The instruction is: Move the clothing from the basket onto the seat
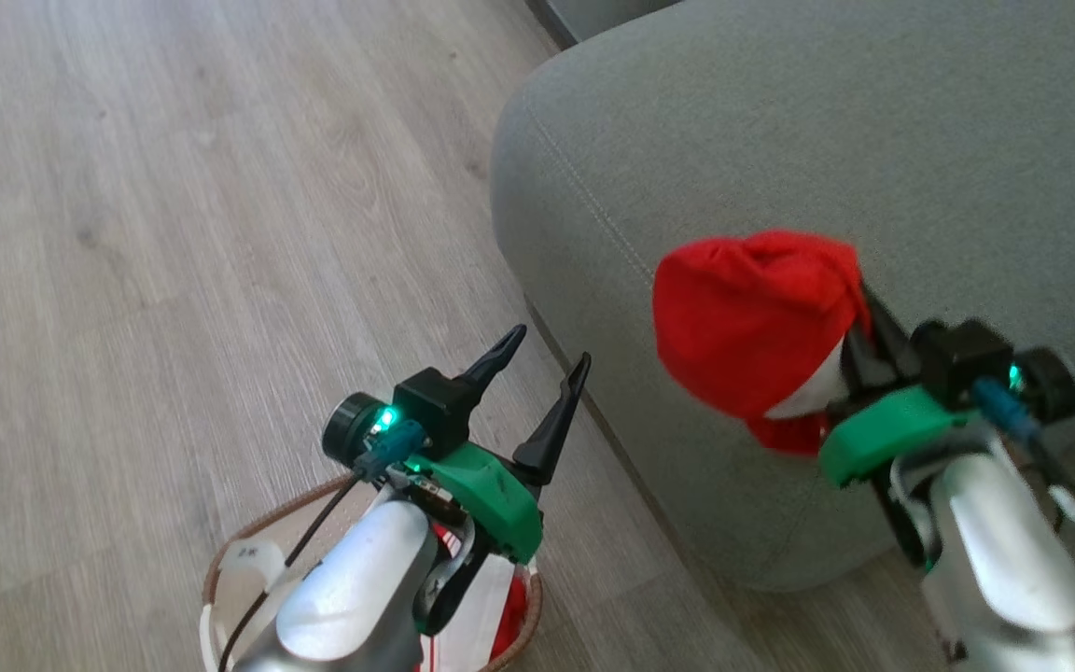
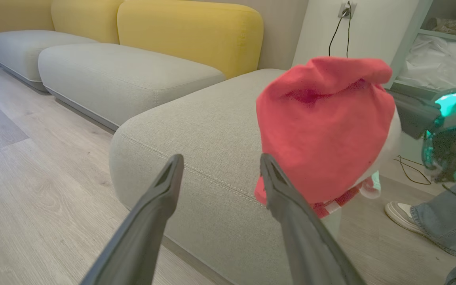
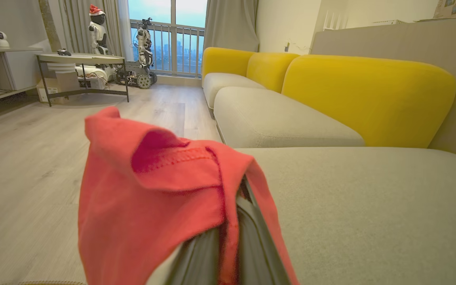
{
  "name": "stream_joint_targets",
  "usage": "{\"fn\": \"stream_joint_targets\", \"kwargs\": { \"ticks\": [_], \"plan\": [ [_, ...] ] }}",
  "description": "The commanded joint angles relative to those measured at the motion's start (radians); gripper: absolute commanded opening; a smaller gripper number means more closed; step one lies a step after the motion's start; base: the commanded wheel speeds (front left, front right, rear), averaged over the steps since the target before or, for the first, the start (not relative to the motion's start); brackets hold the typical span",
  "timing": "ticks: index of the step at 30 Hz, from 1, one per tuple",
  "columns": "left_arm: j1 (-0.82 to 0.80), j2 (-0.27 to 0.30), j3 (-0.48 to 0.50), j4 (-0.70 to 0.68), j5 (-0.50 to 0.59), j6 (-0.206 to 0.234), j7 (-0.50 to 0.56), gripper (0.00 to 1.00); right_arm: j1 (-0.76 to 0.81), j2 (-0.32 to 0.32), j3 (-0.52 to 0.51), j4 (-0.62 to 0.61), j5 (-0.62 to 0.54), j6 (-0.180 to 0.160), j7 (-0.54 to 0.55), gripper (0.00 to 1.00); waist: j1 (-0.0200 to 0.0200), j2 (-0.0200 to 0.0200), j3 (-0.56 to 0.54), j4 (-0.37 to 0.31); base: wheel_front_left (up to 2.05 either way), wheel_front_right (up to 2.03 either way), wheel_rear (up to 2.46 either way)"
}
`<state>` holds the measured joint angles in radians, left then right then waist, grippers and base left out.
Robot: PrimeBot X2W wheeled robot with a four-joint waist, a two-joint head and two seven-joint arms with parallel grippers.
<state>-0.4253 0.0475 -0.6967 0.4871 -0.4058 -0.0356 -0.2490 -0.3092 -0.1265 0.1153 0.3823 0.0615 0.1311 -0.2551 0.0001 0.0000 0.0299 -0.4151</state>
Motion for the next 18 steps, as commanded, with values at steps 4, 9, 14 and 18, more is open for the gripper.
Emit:
{"fn": "stream_joint_targets", "kwargs": {
  "ticks": [4,9,14,18],
  "plan": [
    [-0.041,0.004,0.053,-0.04,0.022,-0.003,-0.013,1.0,-0.135,-0.03,0.019,0.002,0.015,0.0,-0.006,0.0,-0.0001,0.0,0.042,0.017,0.0,0.0,0.0],
    [-0.065,0.014,0.075,-0.058,0.054,0.003,-0.013,1.0,-0.318,-0.08,0.027,0.088,0.038,0.0,0.002,0.0,-0.0001,0.0,0.125,0.052,0.0,0.0,0.0],
    [-0.09,0.039,0.098,-0.099,0.084,0.016,-0.013,1.0,-0.531,-0.141,0.01,0.188,0.071,0.0,0.008,0.0,-0.0001,0.0,0.23,0.102,0.0,0.0,0.0],
    [-0.12,0.069,0.096,-0.128,0.114,0.017,-0.011,1.0,-0.695,-0.208,-0.015,0.272,0.096,0.0,0.02,0.0,-0.0001,0.0,0.324,0.147,0.0,0.0,0.0]
  ]
}}
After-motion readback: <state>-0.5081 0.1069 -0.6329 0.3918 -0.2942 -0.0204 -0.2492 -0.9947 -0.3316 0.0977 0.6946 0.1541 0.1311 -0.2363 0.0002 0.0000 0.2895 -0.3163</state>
